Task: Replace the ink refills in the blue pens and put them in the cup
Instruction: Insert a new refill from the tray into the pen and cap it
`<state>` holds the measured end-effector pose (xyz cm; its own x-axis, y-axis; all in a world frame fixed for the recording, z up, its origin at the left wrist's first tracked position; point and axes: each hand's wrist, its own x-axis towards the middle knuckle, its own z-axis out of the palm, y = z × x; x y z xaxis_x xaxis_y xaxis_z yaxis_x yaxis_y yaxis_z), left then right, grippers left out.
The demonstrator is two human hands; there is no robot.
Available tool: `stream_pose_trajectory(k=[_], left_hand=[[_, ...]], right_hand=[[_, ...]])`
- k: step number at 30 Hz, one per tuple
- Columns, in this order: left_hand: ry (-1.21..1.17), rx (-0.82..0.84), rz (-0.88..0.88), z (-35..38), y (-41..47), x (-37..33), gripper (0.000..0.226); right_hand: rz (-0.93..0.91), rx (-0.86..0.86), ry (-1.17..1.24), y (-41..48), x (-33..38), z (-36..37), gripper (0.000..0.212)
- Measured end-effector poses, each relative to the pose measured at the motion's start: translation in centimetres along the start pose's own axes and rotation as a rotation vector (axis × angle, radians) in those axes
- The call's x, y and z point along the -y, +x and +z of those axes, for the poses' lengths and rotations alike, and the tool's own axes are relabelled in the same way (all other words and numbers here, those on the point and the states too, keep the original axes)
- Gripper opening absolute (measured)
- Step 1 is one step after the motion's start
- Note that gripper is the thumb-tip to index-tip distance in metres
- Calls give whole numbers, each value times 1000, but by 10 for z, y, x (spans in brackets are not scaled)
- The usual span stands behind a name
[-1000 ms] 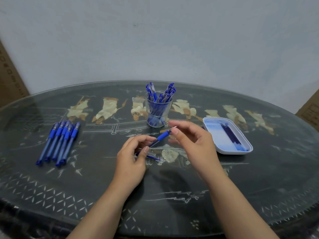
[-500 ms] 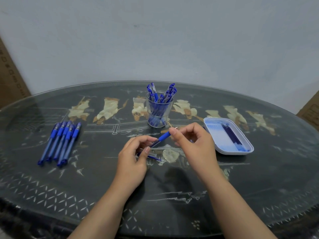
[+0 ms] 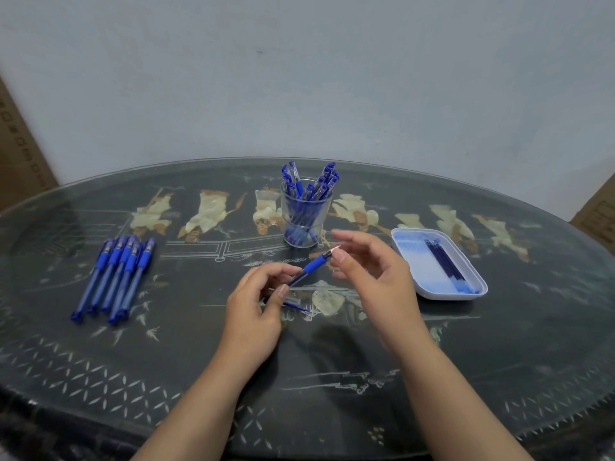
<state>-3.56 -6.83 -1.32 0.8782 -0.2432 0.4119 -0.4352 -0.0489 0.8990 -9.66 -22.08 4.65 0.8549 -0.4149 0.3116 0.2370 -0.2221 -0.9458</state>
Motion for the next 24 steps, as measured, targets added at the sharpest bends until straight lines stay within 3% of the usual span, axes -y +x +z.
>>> stream_pose_trajectory(k=[7,13,20,24], left_hand=[[5,48,38,0,-1,0,53],[8,47,63,0,-1,-2,56],[21,37,57,-1,-1,-5,55],[24,27,47,0,-1,-4,56]], right_hand=[[62,-40,111,1,2,3,2],[122,-23,225,-1,7,6,27],[102,-3,150,-3,4,5,9],[131,-12,197,-3,6,6,32]])
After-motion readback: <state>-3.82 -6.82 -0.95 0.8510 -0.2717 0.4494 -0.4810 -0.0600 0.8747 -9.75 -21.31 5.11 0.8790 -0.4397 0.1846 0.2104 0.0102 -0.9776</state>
